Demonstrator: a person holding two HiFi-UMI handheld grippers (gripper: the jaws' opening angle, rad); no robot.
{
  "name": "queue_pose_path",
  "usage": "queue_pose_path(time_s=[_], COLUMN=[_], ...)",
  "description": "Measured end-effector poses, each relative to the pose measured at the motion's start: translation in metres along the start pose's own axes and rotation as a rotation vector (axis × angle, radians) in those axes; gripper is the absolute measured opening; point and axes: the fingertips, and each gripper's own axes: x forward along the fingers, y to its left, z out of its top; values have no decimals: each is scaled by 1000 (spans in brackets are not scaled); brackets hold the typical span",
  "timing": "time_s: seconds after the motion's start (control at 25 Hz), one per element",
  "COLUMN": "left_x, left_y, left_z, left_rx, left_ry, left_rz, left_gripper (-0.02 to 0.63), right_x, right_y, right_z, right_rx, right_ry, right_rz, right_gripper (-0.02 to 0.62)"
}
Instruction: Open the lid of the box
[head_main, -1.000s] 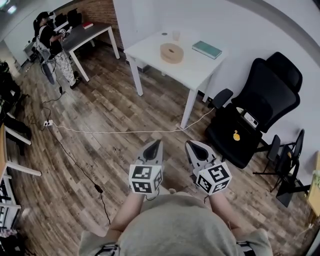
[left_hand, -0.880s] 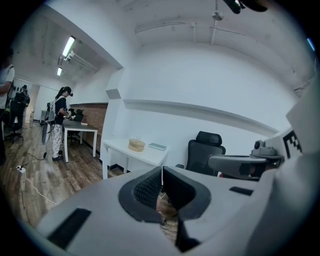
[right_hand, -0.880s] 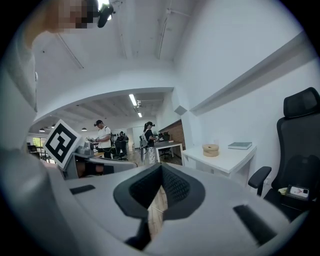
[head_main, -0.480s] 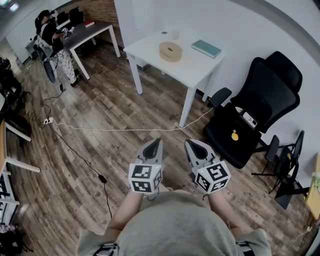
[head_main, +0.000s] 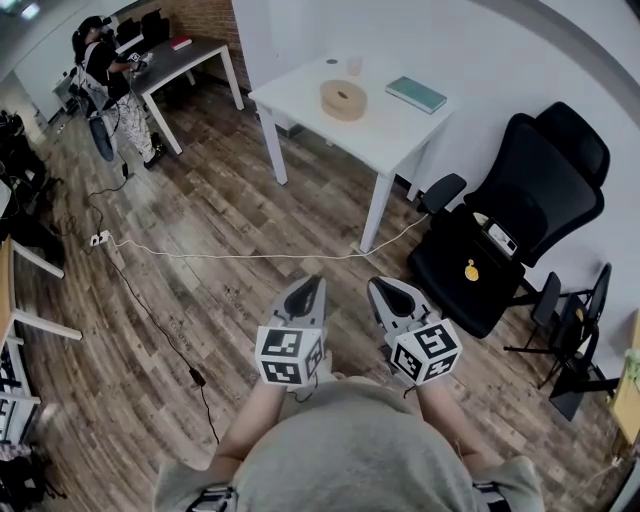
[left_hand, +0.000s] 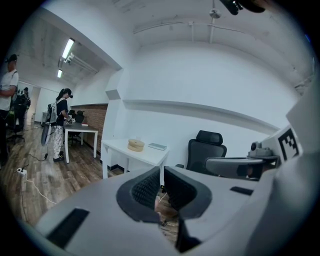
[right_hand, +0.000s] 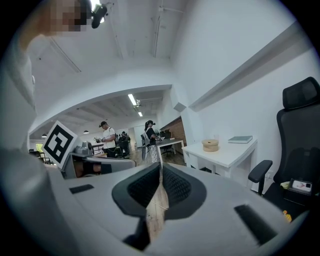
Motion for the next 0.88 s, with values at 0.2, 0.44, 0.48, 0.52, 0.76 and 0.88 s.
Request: queue_pose_path(time_s=[0.2,0.44,0.48,0.52,0.76,0.88], left_x=[11,35,39,44,79,100], left_y=[0,17,22,28,67,90], left_z=[-3,4,6,8,20,30], left_rx=[9,13,12,12,18,16], left_ry=[25,25,24,23,20,23], left_rz=[-20,-24,-25,-25,-32,-37], left_gripper=[65,110,113,121,160,170], right_x=[9,36,42,49,101,132], right_y=[-9,-25,-28,-30,-47,-59], right_z=[-1,4,5,5,14,20], right_rx=[4,1,0,-1,-18,-12], right_ry=[7,15,17,18,22,25], right_rz=[-3,-9,-10,-11,-17,-31], right_gripper=[34,54,57,61,95,110])
